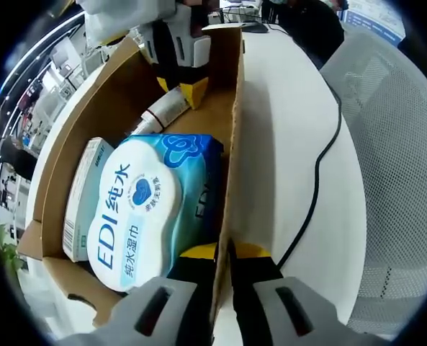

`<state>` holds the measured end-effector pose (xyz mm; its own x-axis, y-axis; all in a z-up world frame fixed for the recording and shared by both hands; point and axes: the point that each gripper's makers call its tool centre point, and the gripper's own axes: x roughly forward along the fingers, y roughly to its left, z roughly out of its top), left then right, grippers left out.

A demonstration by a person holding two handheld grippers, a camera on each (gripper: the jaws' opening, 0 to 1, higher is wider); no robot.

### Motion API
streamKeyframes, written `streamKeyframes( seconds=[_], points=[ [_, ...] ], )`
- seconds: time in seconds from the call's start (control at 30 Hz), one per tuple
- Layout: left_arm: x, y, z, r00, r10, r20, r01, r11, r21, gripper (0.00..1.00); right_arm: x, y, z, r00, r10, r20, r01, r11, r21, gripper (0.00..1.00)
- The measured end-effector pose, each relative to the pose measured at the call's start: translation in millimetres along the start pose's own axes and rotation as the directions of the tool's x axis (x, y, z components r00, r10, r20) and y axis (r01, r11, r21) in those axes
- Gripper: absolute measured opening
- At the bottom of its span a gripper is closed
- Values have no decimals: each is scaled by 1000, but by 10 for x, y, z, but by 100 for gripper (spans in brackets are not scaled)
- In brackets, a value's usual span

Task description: Operate the shoe box by opening the lid, removing the specified soft item, and placing it in the target area until the item is outside and the box remains undamaged.

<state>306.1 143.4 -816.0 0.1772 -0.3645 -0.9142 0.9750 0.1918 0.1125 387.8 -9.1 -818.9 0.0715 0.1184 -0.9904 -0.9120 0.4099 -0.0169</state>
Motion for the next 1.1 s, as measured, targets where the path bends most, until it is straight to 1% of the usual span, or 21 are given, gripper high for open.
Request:
streamKeyframes(
  seconds=[0.03, 0.1, 0.13, 0.2, 0.33, 0.43, 0.57, 0.67, 0.7, 0.83, 0.9, 1.1],
  points=[
    [1, 1, 0, 1000, 0, 0, 0, 1000, 0, 4, 1, -2, 4, 1000, 3, -4, -4, 1000, -11, 19],
    [1, 1, -1, 1000, -1, -1, 1, 1000, -1, 4, 3, -17, 8, 1000, 10, -12, -9, 1000, 6, 20],
    [1, 1, 0, 1000, -1, -1, 1, 1000, -1, 4, 2, -15, 7, 1000, 14, -14, -14, 1000, 0, 20],
    [2, 4, 2, 1000, -2, -1, 2, 1000, -1, 4, 1, -27, 2, 1000, 25, -18, -24, 999, 48, 20],
    [2, 10, 3, 1000, -3, -2, 3, 1000, -2, 4, 8, -29, 4, 999, 30, -14, -29, 999, 19, 20],
    [0, 11, 6, 1000, -3, -2, 3, 1000, -1, 4, 8, -20, 3, 1000, 24, -12, -24, 1000, 9, 20],
    [-3, 13, 7, 1000, -3, -2, 3, 1000, -2, 4, 12, -30, 11, 999, 23, -44, -21, 999, 47, 20],
    [-1, 11, 4, 1000, -3, -2, 3, 1000, -3, 4, 12, -10, 9, 998, 18, -61, -15, 999, 37, 21],
    [-1, 11, 4, 1000, -2, -2, 2, 1000, -3, 4, 13, -12, 8, 998, 14, -69, -11, 999, 48, 20],
    [-4, 8, 4, 1000, -2, -2, 2, 1000, -5, 4, 8, 3, -2, 997, -7, -72, 12, 997, 71, 20],
    [-3, 6, 2, 1000, -1, -2, 1, 1000, -5, 4, 5, 19, 0, 997, -21, -75, 26, 998, 65, 20],
    [-3, 5, 0, 1000, -3, -3, 3, 1000, -6, 4, 5, -2, -6, 997, -7, -74, 12, 998, 65, 19]
  ],
)
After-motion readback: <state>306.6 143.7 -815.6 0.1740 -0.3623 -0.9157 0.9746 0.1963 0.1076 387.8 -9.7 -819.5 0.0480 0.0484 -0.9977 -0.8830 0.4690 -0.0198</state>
